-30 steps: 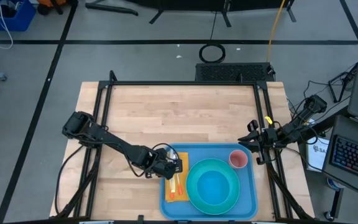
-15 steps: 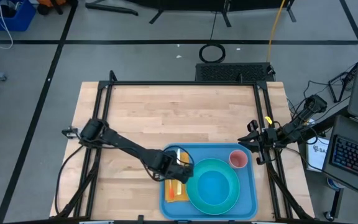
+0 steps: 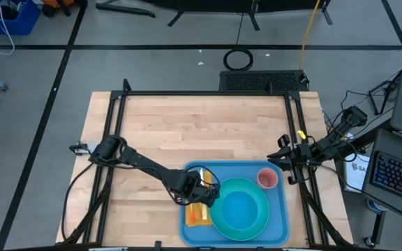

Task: Set up tray
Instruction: Put the yellow table knife on top of the yellow table napkin to the right of the orange spoon

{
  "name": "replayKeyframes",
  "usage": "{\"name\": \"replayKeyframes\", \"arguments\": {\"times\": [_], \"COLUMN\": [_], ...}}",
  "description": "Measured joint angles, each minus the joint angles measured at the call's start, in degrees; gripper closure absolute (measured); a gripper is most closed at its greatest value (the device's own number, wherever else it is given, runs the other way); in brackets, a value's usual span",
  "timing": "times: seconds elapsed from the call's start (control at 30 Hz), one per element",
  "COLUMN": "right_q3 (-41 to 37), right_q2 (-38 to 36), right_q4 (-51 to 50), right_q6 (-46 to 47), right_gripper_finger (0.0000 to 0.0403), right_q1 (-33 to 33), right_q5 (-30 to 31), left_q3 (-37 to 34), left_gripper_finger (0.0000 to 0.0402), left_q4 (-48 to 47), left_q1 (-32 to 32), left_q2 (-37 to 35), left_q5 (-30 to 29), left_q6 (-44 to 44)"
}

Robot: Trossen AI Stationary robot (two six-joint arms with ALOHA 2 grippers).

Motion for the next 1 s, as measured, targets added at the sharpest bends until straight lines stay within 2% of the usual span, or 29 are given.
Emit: {"name": "replayKeyframes", "arguments": {"times": [0.17, 0.5, 0.67, 1.0], "right_q3": [-0.01, 0.0, 0.0, 0.0], "right_q2": [0.0, 0.0, 0.0, 0.01], "right_q4": [-0.09, 0.01, 0.0, 0.0], "right_q6": [-0.01, -0.01, -0.01, 0.0], "right_gripper_finger": [0.036, 0.036, 0.036, 0.036], "right_q1": [-0.02, -0.01, -0.02, -0.01], "right_q5": [0.0, 0.0, 0.0, 0.0], "left_q3": [0.0, 0.0, 0.0, -0.02], "left_gripper_finger": [0.0359, 0.0349, 0.0358, 0.0348], "left_q4": [0.06, 1.22, 1.18, 4.89], "left_q1": [0.3, 0.39, 0.61, 1.33], "left_q2": [0.24, 0.24, 0.88, 3.01], "left_q5": [1.28, -0.29, -0.44, 2.54], "left_q6": [-0.65, 0.94, 0.88, 3.05]}}
